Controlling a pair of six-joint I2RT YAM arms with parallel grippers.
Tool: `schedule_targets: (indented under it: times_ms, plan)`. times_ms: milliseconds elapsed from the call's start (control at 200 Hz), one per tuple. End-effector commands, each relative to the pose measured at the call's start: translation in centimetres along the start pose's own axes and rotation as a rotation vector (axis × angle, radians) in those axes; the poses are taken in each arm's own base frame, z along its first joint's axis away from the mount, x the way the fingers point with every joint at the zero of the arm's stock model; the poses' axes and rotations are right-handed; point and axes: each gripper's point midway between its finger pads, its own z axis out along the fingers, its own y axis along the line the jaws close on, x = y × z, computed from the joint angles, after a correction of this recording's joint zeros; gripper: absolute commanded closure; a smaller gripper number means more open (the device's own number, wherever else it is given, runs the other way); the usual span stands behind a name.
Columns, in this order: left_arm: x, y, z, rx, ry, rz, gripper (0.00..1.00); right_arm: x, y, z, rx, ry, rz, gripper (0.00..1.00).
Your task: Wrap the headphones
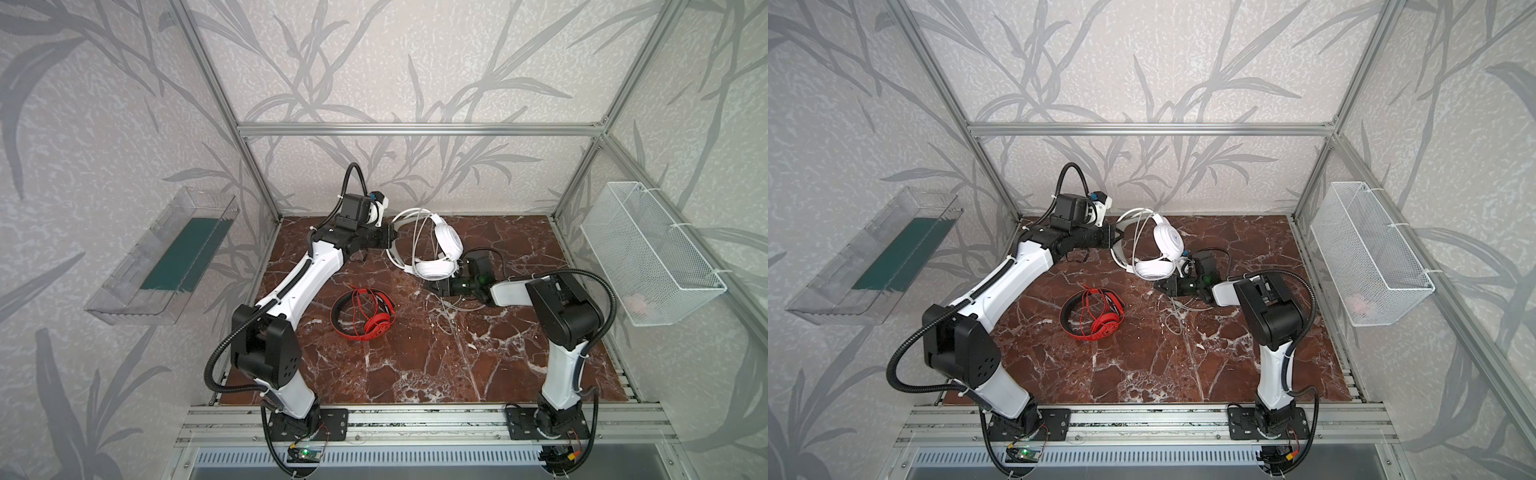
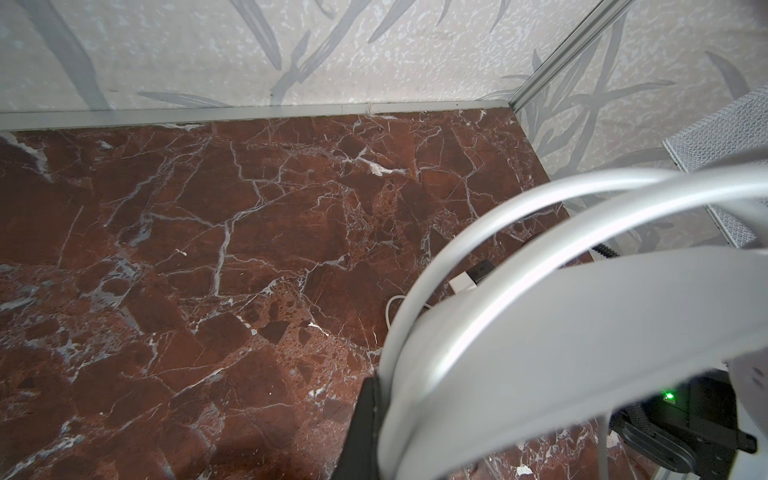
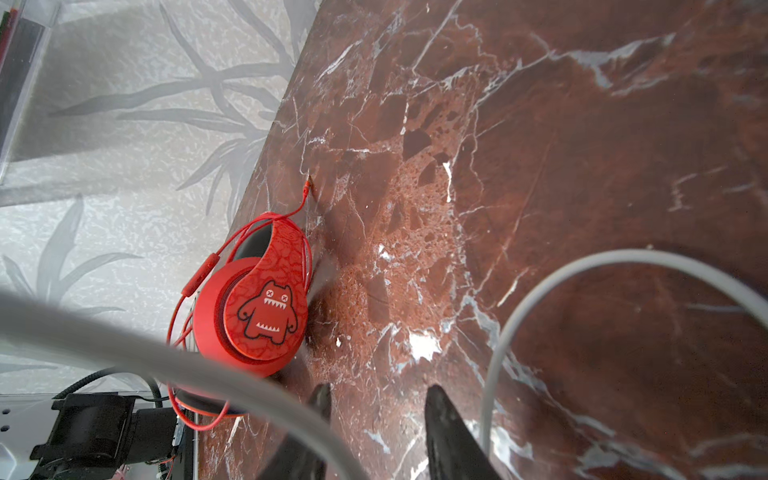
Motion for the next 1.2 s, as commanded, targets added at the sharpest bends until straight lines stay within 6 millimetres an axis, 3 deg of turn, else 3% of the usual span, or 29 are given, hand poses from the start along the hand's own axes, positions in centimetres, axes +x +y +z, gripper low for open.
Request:
schedule_targets:
  times_ms: [0, 170, 290, 360, 525, 730, 800, 930, 1070, 1195]
  plan:
    - [-4.1, -2.5, -3.4, 0.081, -0.147, -0.005, 1.00, -0.3, 0.4, 0.1, -0.011, -0.028, -0.015, 0.66]
    - [-5.5, -2.0, -4.4, 0.057, -0.195, -0.025, 1.00, -0.2, 1.2, -1.2, 0.001, -0.063, -0.054, 0.87]
    - [-6.1, -2.0, -5.0, 0.051, -0.211, -0.017, 1.00, -2.1, 2.4, -3.5, 0.060, -0.111, -0.160, 0.98]
    - [-6.1, -2.0, -5.1, 0.049, -0.212, -0.016, 1.00, -3.7, 2.9, -5.5, 0.121, -0.123, -0.235, 1.00]
    - [-6.0, -2.0, -4.8, 0.057, -0.209, -0.021, 1.00, -9.0, 6.1, -12.6, 0.274, -0.183, -0.462, 1.00]
    - [-7.0, -2.4, -5.2, 0.071, -0.245, -0.024, 1.00, -13.3, 9.0, -20.1, 0.555, -0.205, -0.712, 1.00]
    - [-7.5, -2.5, -5.5, 0.075, -0.266, -0.031, 1.00, -14.1, 10.1, -21.8, 0.588, -0.229, -0.773, 1.00]
    - [-8.8, -3.1, -6.5, 0.100, -0.318, -0.048, 1.00, -13.2, 9.8, -22.1, 0.576, -0.213, -0.757, 1.00]
    - [-9.4, -4.2, -7.1, 0.156, -0.322, -0.053, 1.00, -10.7, 7.8, -19.5, 0.472, -0.189, -0.626, 1.00]
    - [-8.6, -4.4, -6.3, 0.174, -0.267, -0.052, 1.00, -10.3, 7.2, -17.5, 0.370, -0.169, -0.525, 1.00]
